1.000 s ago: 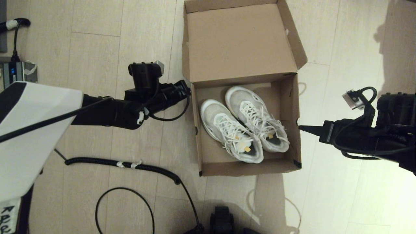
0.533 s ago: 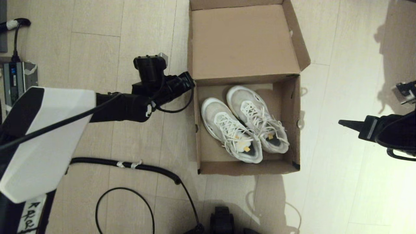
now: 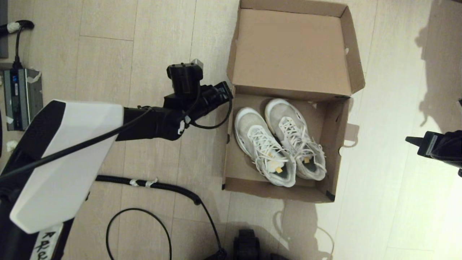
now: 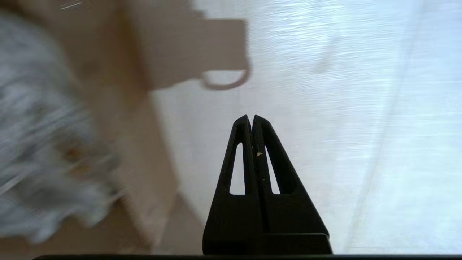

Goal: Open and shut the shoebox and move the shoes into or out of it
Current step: Close the shoe box

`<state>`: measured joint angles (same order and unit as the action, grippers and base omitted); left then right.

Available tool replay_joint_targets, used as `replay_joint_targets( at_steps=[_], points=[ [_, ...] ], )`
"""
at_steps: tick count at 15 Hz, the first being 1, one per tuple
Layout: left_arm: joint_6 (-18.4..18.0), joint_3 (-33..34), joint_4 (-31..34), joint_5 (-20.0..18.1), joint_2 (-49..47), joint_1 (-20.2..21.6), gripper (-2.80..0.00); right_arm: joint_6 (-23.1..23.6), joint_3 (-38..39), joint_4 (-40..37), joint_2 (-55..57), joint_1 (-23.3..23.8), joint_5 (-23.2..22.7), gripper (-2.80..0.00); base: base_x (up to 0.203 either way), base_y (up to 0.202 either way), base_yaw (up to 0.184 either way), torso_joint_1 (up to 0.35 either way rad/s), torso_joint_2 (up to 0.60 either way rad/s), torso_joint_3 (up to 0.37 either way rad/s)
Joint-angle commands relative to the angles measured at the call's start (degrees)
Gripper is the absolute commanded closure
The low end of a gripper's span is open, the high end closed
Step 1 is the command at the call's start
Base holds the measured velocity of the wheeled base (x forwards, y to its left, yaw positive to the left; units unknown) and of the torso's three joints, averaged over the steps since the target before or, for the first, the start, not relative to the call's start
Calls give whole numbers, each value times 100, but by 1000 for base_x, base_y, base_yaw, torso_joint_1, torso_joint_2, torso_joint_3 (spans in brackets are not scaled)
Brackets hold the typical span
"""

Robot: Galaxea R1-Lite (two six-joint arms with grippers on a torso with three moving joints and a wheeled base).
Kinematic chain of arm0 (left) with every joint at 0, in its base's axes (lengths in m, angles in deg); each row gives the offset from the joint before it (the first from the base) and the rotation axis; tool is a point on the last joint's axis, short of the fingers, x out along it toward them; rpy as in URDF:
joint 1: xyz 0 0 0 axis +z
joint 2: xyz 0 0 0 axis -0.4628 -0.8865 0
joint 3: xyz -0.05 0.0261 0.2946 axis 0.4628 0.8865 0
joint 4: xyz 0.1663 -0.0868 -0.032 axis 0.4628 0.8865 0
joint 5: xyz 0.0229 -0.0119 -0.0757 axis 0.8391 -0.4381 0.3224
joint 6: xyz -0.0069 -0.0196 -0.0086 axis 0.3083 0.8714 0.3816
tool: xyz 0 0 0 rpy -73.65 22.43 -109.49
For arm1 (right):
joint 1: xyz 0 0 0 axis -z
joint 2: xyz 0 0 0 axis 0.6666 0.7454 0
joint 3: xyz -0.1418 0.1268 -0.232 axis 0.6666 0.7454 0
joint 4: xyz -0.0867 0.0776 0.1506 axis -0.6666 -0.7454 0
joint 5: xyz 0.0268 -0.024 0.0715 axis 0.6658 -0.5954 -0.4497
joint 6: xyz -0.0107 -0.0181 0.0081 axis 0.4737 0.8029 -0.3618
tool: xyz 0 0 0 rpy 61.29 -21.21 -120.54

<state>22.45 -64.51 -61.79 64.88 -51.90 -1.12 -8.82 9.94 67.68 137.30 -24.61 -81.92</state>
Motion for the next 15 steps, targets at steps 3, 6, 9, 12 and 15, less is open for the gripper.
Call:
replay_joint_targets(
  at_steps=[3, 6, 9, 12, 15],
  points=[
    [-193, 373, 50, 167, 556, 155, 0, -69, -633, -1, 829, 11, 913, 0, 0, 0, 0, 0, 0, 0],
    [-506, 778, 2, 170, 906, 454, 0, -77, -1504, -83, 1547, -8, 903, 0, 0, 0, 0, 0, 0, 0],
    [-686, 975, 18, 161, 1190, 668, 0, -89, -3027, -797, 1968, -21, 399, 0, 0, 0, 0, 0, 0, 0],
    [-887, 874, -43, 161, 1169, 662, 0, -95, -4945, -2051, 2473, -74, 1, 0, 0, 0, 0, 0, 0, 0],
    [-935, 761, -304, 163, 1145, 557, 0, -212, -6461, -3216, 3108, -270, -474, 0, 0, 0, 0, 0, 0, 0]
  ],
)
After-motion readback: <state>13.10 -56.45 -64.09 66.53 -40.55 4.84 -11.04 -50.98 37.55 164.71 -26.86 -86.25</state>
